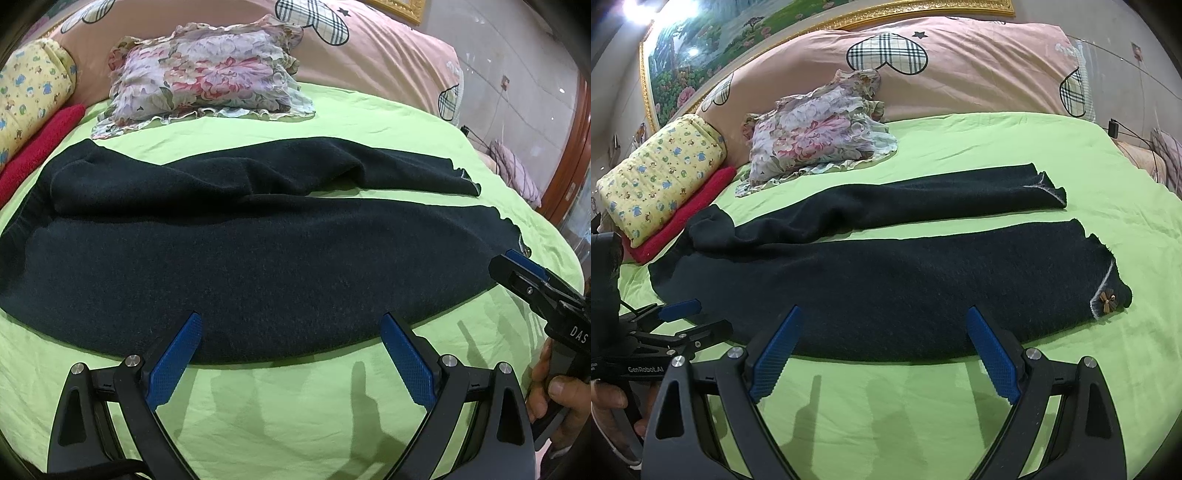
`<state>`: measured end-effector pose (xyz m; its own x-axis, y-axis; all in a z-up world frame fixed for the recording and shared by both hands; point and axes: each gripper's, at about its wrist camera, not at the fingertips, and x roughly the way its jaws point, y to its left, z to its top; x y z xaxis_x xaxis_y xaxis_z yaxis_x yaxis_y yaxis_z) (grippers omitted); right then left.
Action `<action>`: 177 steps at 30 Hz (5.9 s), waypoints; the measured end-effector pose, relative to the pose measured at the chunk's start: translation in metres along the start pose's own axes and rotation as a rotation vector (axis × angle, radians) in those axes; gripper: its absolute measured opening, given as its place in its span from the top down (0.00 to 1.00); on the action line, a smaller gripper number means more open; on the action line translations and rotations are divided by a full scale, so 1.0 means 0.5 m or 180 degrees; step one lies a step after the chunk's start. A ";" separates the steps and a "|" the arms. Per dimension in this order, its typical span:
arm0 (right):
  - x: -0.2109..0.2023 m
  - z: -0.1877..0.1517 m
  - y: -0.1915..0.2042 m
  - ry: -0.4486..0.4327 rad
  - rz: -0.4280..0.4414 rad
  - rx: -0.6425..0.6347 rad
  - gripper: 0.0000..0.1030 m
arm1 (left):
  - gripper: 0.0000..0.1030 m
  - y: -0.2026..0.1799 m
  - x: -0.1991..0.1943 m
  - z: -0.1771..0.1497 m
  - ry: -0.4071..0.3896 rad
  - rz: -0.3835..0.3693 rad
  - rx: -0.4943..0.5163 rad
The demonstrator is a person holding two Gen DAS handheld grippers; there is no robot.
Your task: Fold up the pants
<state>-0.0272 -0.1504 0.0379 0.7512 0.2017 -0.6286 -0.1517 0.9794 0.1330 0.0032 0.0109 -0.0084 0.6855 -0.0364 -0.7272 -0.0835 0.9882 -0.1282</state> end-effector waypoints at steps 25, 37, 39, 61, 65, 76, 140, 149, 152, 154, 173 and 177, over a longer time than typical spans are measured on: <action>-0.003 0.011 0.000 -0.0005 -0.0021 0.0017 0.12 | 0.05 0.002 0.004 0.003 0.0022 -0.0057 -0.0015; -0.001 0.010 -0.002 0.0016 -0.0038 0.0035 0.12 | 0.05 -0.001 0.006 0.011 0.0021 -0.0051 0.0065; -0.003 0.014 -0.006 -0.0001 -0.0060 0.0042 0.12 | 0.05 -0.002 0.005 0.017 0.0004 -0.0051 0.0094; 0.028 0.135 -0.120 -0.0004 -0.0240 0.0467 0.12 | 0.05 -0.042 0.071 0.175 0.0004 -0.0112 0.0622; 0.055 0.163 -0.159 0.0084 -0.0266 0.0663 0.12 | 0.05 -0.048 0.099 0.207 0.0010 -0.0068 0.0757; 0.143 0.218 -0.274 0.0351 -0.0307 0.1238 0.12 | 0.05 -0.076 0.191 0.282 0.0133 -0.0099 0.1275; -0.042 0.045 -0.282 0.0496 -0.0593 0.1736 0.80 | 0.78 -0.049 0.081 0.090 0.0631 -0.0734 0.1482; -0.088 0.093 -0.199 0.0123 -0.0541 0.1327 0.62 | 0.55 0.070 0.015 0.112 0.0387 -0.0471 0.0916; -0.069 0.109 -0.150 0.0124 -0.0323 0.1131 0.62 | 0.47 0.118 0.006 0.129 0.0348 -0.0326 0.0695; -0.050 0.115 -0.117 0.0172 -0.0176 0.1007 0.62 | 0.39 0.158 0.000 0.145 0.0316 -0.0235 0.0493; 0.133 0.132 0.190 0.0755 0.0992 -0.0007 0.62 | 0.30 0.379 -0.011 0.293 0.0107 0.0405 -0.0645; 0.166 0.133 0.255 0.0852 0.1203 -0.0258 0.60 | 0.22 0.419 -0.017 0.315 0.0079 0.0510 -0.0471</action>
<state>0.0585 -0.0091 0.0538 0.4430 0.5280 -0.7245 -0.4405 0.8321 0.3371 0.0938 0.2416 0.0769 0.6370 0.1139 -0.7624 -0.2964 0.9492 -0.1059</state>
